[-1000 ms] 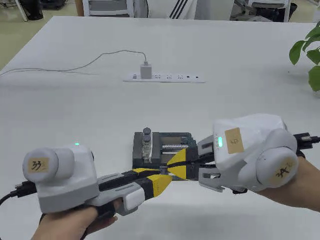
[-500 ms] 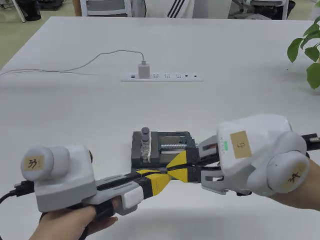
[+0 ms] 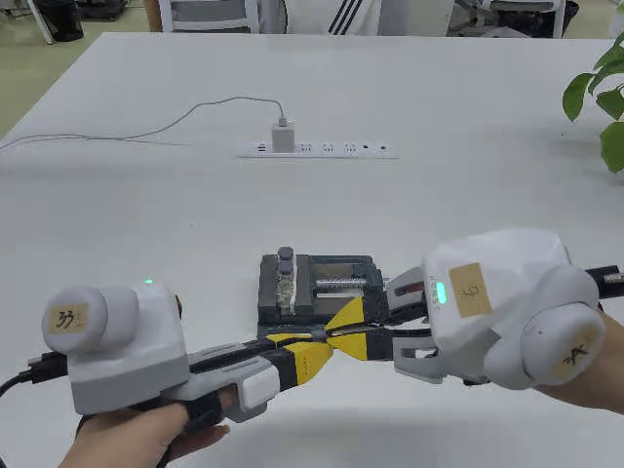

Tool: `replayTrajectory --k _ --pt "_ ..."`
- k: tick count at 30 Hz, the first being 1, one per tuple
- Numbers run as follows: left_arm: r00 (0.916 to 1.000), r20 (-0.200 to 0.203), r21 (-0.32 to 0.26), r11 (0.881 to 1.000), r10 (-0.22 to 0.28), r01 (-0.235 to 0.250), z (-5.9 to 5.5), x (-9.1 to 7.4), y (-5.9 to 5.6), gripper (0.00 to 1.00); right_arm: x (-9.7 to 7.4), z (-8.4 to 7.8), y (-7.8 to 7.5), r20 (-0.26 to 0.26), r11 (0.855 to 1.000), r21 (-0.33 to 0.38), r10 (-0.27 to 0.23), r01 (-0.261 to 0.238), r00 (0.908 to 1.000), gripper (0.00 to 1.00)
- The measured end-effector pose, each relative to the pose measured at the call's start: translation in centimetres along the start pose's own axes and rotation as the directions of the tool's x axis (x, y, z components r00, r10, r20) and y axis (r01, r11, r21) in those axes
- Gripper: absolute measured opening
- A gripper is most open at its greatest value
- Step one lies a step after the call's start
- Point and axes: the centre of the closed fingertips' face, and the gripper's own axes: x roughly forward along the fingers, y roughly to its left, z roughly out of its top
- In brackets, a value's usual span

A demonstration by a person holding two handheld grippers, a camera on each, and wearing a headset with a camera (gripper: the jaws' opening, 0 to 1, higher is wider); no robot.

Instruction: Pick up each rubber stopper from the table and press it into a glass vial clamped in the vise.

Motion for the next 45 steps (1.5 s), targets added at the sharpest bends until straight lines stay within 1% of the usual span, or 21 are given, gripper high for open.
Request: replayTrajectory --k 1,2,3,4,7,9,10,14,15,17,19,20,24,25,29,32,33,34,37,40,45 --pt "1.0000 -0.003 0.010 1.000 0.006 -0.006 0.0 0.0 0.1 0.03 -0.1 0.0 -0.2 0.003 1.000 0.021 -0.012 0.012 0.9999 0.01" --pt "0.9997 -0.009 0.032 0.999 0.021 -0.020 -0.1 -0.1 0.3 0.03 -0.2 0.2 -0.3 0.015 0.999 0.040 -0.014 0.013 0.9998 0.07" --pt "0.9987 -0.032 0.072 0.997 0.040 -0.037 -0.5 -0.3 0.6 0.03 -0.4 0.3 -0.4 0.028 0.997 0.073 -0.011 0.009 0.9995 0.12" --pt "0.9983 -0.040 0.087 0.995 0.043 -0.039 -0.6 -0.3 0.7 0.03 -0.6 0.3 -0.5 0.031 0.995 0.095 -0.011 0.008 0.9995 0.16" --pt "0.9974 -0.055 0.127 0.991 0.047 -0.039 -0.9 -0.4 0.9 0.03 -0.8 0.3 -0.1 0.053 0.989 0.145 0.019 -0.027 0.9984 0.22" --pt "0.9943 -0.085 0.196 0.979 0.065 -0.047 -1.2 -0.6 1.3 0.03 -0.8 0.2 0.4 0.064 0.980 0.188 0.056 -0.067 0.9964 0.25" --pt "0.9925 -0.103 0.224 0.974 0.067 -0.042 -1.4 -0.7 1.2 0.03 -0.7 0.1 0.5 0.062 0.977 0.200 0.059 -0.070 0.9964 0.26" --pt "0.9864 -0.151 0.305 0.952 0.066 -0.018 -2.0 -0.7 1.1 0.03 -0.6 -0.5 1.4 0.050 0.965 0.240 0.099 -0.108 0.9938 0.27" --pt "0.9836 -0.166 0.341 0.940 0.070 -0.009 -2.2 -0.7 1.0 0.03 -0.5 -0.6 1.9 0.052 0.958 0.257 0.118 -0.128 0.9916 0.27" --pt "0.9789 -0.193 0.387 0.922 0.067 0.013 -2.6 -0.7 0.6 0.03 -0.4 -0.7 2.4 0.051 0.949 0.278 0.138 -0.147 0.9891 0.27" --pt "0.9723 -0.223 0.452 0.891 0.071 0.038 -2.9 -0.7 0.2 0.03 -0.4 -0.8 2.6 0.051 0.946 0.286 0.142 -0.151 0.9885 0.26" --pt "0.9678 -0.240 0.488 0.871 0.075 0.054 -3.1 -0.6 0.0 0.03 -0.4 -0.9 2.8 0.050 0.944 0.293 0.146 -0.154 0.9881 0.26" --pt "0.9557 -0.284 0.576 0.810 0.076 0.107 -3.5 -0.5 -0.7 0.03 -0.5 -0.5 3.2 0.075 0.930 0.326 0.155 -0.171 0.9850 0.24" --pt "0.9518 -0.297 0.600 0.790 0.077 0.123 -3.6 -0.5 -0.9 0.03 -0.5 -0.6 3.2 0.074 0.930 0.326 0.157 -0.173 0.9848 0.23" --pt "0.9413 -0.329 0.645 0.746 0.074 0.167 -3.9 -0.4 -1.4 0.03 -0.6 -0.7 3.5 0.073 0.927 0.329 0.164 -0.179 0.9838 0.22" --pt "0.9339 -0.347 0.684 0.704 0.086 0.190 -3.9 -0.4 -1.5 0.04 -0.7 -0.8 3.7 0.070 0.925 0.334 0.170 -0.183 0.9831 0.21" --pt "0.9321 -0.351 0.701 0.685 0.090 0.198 -3.8 -0.5 -1.5 0.04 -0.7 -0.8 3.8 0.070 0.923 0.337 0.173 -0.187 0.9824 0.21" --pt "0.9304 -0.354 0.711 0.674 0.094 0.203 -3.8 -0.5 -1.5 0.04 -0.7 -0.8 3.9 0.069 0.922 0.338 0.175 -0.188 0.9821 0.21" --pt "0.9275 -0.362 0.722 0.657 0.093 0.216 -3.6 -0.6 -1.7 0.04 -0.6 -0.9 4.1 0.070 0.922 0.338 0.177 -0.191 0.9816 0.20" --pt "0.9210 -0.377 0.743 0.626 0.100 0.236 -3.5 -0.6 -1.8 0.04 -0.4 -0.8 4.2 0.073 0.921 0.341 0.174 -0.188 0.9821 0.19" --pt "0.9175 -0.386 0.751 0.610 0.095 0.253 -3.4 -0.5 -2.1 0.04 -0.3 -0.6 4.1 0.079 0.922 0.336 0.175 -0.192 0.9814 0.16"
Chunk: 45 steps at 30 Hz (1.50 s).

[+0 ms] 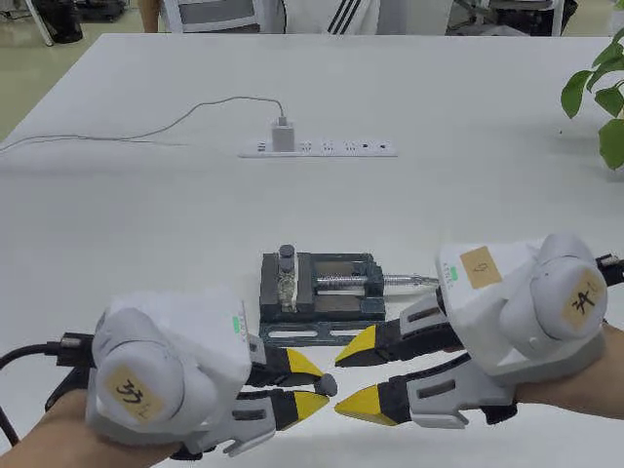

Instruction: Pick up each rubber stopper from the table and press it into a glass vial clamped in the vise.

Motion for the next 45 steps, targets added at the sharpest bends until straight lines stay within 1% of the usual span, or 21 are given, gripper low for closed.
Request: replayTrajectory --k 5,9,11,15,22,29,34,37,39,45 --pt "0.9999 0.003 0.015 1.000 -0.010 0.010 0.29 -0.04 -0.12 0.04 -0.05 -0.07 -0.05 -0.004 1.000 0.000 0.003 -0.003 1.0000 0.15" --pt "0.9999 -0.002 0.026 1.000 -0.016 0.016 0.19 0.04 -0.24 0.04 -0.16 -0.06 0.05 -0.004 1.000 -0.001 0.007 -0.007 1.0000 0.13" --pt "0.9998 0.004 0.030 0.999 -0.017 0.017 0.32 0.07 -0.33 0.04 -0.19 -0.05 0.13 -0.003 1.000 -0.005 0.009 -0.009 1.0000 0.13" --pt "0.9998 0.008 0.027 0.999 -0.019 0.019 0.47 0.17 -0.46 0.04 -0.22 0.04 0.36 -0.005 1.000 -0.008 0.017 -0.017 0.9998 0.11" --pt "0.9997 0.015 0.028 0.999 -0.020 0.020 0.53 0.08 -0.43 0.04 -0.28 0.04 0.18 -0.012 1.000 -0.018 0.013 -0.014 0.9998 0.09" --pt "0.9996 0.013 0.016 1.000 -0.023 0.023 0.52 0.00 -0.43 0.04 -0.19 0.08 0.22 -0.029 0.999 -0.049 0.013 -0.015 0.9995 0.08" --pt "0.9995 0.012 0.012 1.000 -0.028 0.028 0.41 -0.07 -0.48 0.04 -0.08 0.18 0.40 -0.047 0.995 -0.094 0.017 -0.022 0.9988 0.08" --pt "0.9995 0.017 0.009 1.000 -0.027 0.027 0.47 -0.15 -0.39 0.04 -0.12 0.23 0.31 -0.049 0.995 -0.096 0.020 -0.025 0.9986 0.08" --pt "0.9993 0.020 0.017 0.999 -0.032 0.032 0.52 -0.17 -0.43 0.04 -0.18 0.29 0.33 -0.053 0.994 -0.101 0.030 -0.036 0.9981 0.07" --pt "0.9984 0.039 0.013 0.999 -0.039 0.039 0.60 -0.16 -0.38 0.04 -0.27 0.27 0.28 -0.079 0.990 -0.127 0.056 -0.065 0.9953 0.07"
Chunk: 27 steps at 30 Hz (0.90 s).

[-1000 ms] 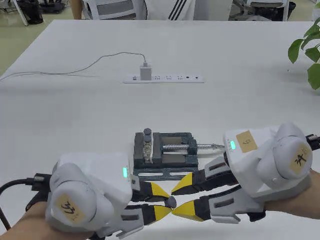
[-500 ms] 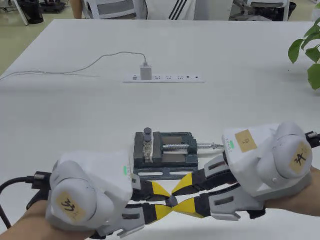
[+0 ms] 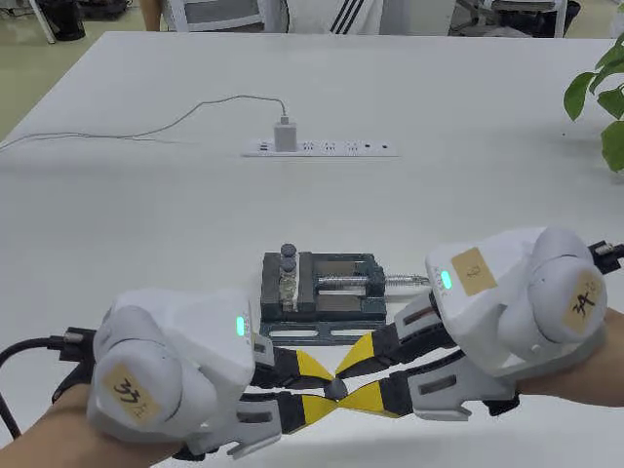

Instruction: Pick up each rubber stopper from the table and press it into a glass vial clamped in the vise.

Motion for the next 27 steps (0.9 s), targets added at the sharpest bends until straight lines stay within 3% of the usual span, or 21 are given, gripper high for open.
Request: replayTrajectory --k 13,16,27 --pt "0.9999 0.013 0.015 1.000 -0.001 0.000 0.28 -0.19 0.08 0.03 -0.21 0.23 -0.10 -0.014 0.999 -0.027 0.028 -0.029 0.9995 0.06" --pt "0.9992 0.039 -0.017 1.000 -0.008 0.009 0.45 -0.29 -0.01 0.03 -0.40 0.31 0.08 -0.009 0.998 -0.046 0.040 -0.040 0.9992 0.06" --pt "0.9974 0.071 -0.093 0.995 -0.012 0.019 0.73 -0.42 -0.30 0.03 -0.63 0.46 0.50 -0.029 0.992 -0.119 0.049 -0.052 0.9984 0.07"
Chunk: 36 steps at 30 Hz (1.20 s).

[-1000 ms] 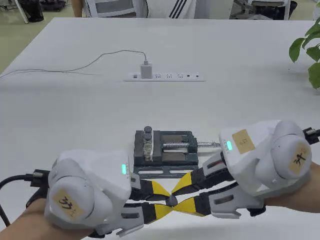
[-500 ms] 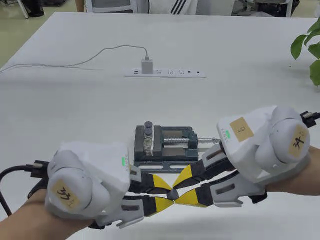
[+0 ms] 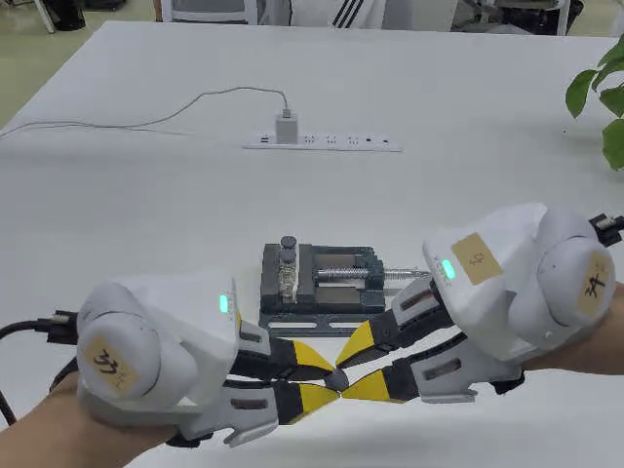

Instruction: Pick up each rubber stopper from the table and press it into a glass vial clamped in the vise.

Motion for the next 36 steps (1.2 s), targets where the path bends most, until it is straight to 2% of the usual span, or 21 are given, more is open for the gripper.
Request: replayTrajectory --k 2,6,11,19,24,27,31,33,35,36 --pt "1.0000 0.007 -0.005 1.000 -0.001 0.001 0.0 0.0 0.0 0.03 0.0 0.0 0.0 -0.002 1.000 -0.010 -0.002 0.002 1.0000 0.07" --pt "1.0000 0.005 0.001 1.000 -0.004 0.004 0.0 0.0 -0.2 0.03 0.0 0.0 0.1 -0.011 1.000 0.024 -0.002 0.003 0.9999 0.06" --pt "1.0000 0.004 0.007 1.000 0.005 -0.005 0.0 0.1 -0.1 0.04 -0.1 0.0 0.0 -0.013 1.000 0.027 -0.008 0.009 0.9999 0.06" --pt "0.9996 0.019 -0.028 0.999 0.021 -0.020 0.0 0.2 0.1 0.07 0.1 -0.2 -0.3 -0.022 0.999 0.032 -0.011 0.012 0.9997 0.06" --pt "0.9990 0.008 -0.047 0.998 0.043 -0.043 -1.0 0.3 0.5 0.20 0.3 -1.1 -0.7 -0.046 0.998 0.053 -0.015 0.017 0.9988 0.06" --pt "0.9966 0.004 -0.065 0.995 0.082 -0.082 -1.5 0.2 1.1 0.32 0.4 -1.2 -0.6 -0.048 0.998 0.057 -0.016 0.019 0.9987 0.06" --pt "0.9881 0.000 -0.069 0.986 0.154 -0.154 -2.3 0.0 2.3 0.55 0.6 -1.2 -0.5 -0.049 0.998 0.062 -0.009 0.012 0.9988 0.06" --pt "0.9828 -0.010 -0.094 0.978 0.184 -0.184 -2.9 -0.2 2.8 0.64 0.7 -1.3 -0.5 -0.054 0.998 0.060 -0.007 0.011 0.9985 0.06" --pt "0.9743 -0.004 -0.107 0.969 0.225 -0.224 -3.1 -0.4 3.5 0.76 0.7 -1.4 -0.4 -0.057 0.998 0.060 -0.004 0.007 0.9983 0.06" --pt "0.9698 -0.013 -0.123 0.962 0.244 -0.243 -3.5 -0.6 3.8 0.81 0.8 -1.4 -0.3 -0.058 0.998 0.062 -0.001 0.005 0.9983 0.06"
